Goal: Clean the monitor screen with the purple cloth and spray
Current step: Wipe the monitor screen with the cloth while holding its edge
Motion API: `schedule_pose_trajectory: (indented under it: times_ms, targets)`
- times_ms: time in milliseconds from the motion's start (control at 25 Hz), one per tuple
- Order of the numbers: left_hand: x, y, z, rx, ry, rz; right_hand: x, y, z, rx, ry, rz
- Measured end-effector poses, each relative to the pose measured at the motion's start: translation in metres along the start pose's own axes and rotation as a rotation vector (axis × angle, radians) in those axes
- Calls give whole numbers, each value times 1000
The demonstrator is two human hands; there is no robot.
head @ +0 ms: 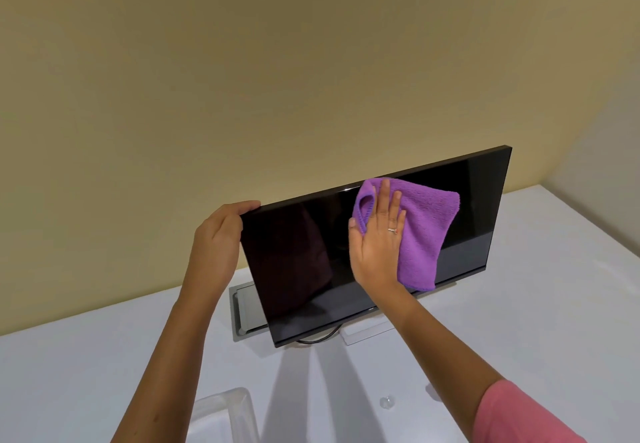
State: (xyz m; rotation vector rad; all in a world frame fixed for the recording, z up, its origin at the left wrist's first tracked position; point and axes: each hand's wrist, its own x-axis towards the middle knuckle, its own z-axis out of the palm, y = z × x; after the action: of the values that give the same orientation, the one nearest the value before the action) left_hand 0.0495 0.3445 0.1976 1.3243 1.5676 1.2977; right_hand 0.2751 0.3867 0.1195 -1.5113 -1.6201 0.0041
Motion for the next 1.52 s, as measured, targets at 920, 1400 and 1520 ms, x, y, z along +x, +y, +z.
schedule_pose_trajectory:
  times_ms: [920,1400,1520]
  targets:
    - [-3,44,80,723,-45,252,25,76,-20,-161,-58,-316]
    - [0,44,80,712,-71,225,91,193,-80,49,46,85]
    - [0,45,78,700,-81,202,91,192,-78,50,43,89]
